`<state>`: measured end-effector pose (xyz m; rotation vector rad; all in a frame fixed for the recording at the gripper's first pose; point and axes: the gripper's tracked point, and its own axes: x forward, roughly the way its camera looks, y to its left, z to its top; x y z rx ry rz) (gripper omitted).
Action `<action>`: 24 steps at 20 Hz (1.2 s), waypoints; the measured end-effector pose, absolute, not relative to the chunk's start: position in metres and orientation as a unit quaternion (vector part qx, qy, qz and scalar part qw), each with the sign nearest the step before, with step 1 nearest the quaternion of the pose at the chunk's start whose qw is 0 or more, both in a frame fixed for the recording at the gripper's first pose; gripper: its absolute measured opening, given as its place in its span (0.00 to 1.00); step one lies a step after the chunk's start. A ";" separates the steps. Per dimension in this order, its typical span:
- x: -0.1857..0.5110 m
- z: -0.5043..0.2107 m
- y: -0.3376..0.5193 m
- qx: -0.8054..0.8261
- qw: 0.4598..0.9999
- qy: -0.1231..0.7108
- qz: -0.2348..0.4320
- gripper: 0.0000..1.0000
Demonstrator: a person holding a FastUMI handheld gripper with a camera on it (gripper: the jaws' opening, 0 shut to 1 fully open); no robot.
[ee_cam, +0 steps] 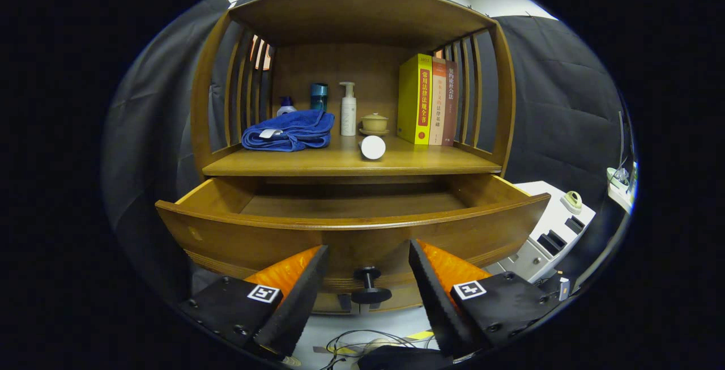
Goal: Pull open the drawer, take out the items inside it, and place them on the countertop above the cabinet.
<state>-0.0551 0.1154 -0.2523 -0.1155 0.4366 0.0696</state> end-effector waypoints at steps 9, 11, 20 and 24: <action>-0.018 -0.276 0.130 -0.059 0.969 0.236 0.034 0.96; -0.010 -0.278 0.131 -0.056 0.969 0.240 0.032 0.96; 0.029 -0.289 0.138 -0.063 0.968 0.243 0.029 0.96; 0.038 -0.292 0.140 -0.071 0.967 0.242 0.032 0.96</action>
